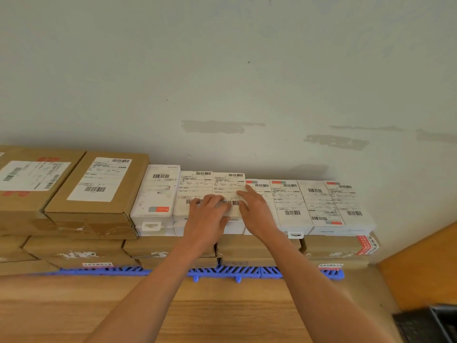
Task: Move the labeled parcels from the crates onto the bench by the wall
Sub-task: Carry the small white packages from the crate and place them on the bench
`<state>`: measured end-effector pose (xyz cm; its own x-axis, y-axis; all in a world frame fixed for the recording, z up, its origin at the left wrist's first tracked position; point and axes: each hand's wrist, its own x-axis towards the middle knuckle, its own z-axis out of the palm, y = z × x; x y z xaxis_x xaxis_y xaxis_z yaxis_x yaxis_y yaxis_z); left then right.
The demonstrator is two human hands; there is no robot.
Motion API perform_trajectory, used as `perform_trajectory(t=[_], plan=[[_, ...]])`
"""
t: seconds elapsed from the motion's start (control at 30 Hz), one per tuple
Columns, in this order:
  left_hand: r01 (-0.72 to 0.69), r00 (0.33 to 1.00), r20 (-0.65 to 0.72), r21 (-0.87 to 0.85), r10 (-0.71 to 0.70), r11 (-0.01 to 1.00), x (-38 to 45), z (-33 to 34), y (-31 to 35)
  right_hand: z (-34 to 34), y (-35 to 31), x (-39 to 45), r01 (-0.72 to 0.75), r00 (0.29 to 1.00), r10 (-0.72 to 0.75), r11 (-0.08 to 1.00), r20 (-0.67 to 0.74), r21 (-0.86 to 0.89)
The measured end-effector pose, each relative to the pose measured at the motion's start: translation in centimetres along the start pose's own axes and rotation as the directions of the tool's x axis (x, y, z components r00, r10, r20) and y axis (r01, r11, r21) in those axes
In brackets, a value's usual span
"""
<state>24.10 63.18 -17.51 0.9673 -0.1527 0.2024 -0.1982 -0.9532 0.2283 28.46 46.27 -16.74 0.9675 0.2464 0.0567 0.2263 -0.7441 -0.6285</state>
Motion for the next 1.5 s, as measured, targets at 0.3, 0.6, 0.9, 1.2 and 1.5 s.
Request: perform_trajectory(t=[0.3,0.6,0.9,1.2,1.5], plan=[[-0.010,0.992,0.130,0.034,0.005,0.999,1.1,-3.0,4.5,-6.5,2.1,-6.0,-0.117,0.993,0.115,0.991,-0.036,-0.061],[-0.286,0.950,0.094,-0.109,0.297,0.952,-1.7,-0.5,25.2,-19.6,12.3,-23.3,-0.321,0.920,0.302,0.946,-0.251,-0.036],[-0.541,0.798,0.245,-0.110,0.550,0.834,-10.3,3.9,52.2,-31.9,24.4,-48.2,-0.545,0.761,0.488,0.838,-0.428,-0.014],[-0.732,0.559,0.311,-0.252,0.769,0.633,-18.2,9.5,74.3,-38.5,33.7,-68.3,-0.750,0.499,0.676,0.651,-0.542,0.120],[-0.719,0.445,0.381,-0.387,0.810,0.577,-20.5,19.3,90.8,-43.2,47.3,-76.1,-0.861,0.396,0.788,0.497,-0.471,0.109]])
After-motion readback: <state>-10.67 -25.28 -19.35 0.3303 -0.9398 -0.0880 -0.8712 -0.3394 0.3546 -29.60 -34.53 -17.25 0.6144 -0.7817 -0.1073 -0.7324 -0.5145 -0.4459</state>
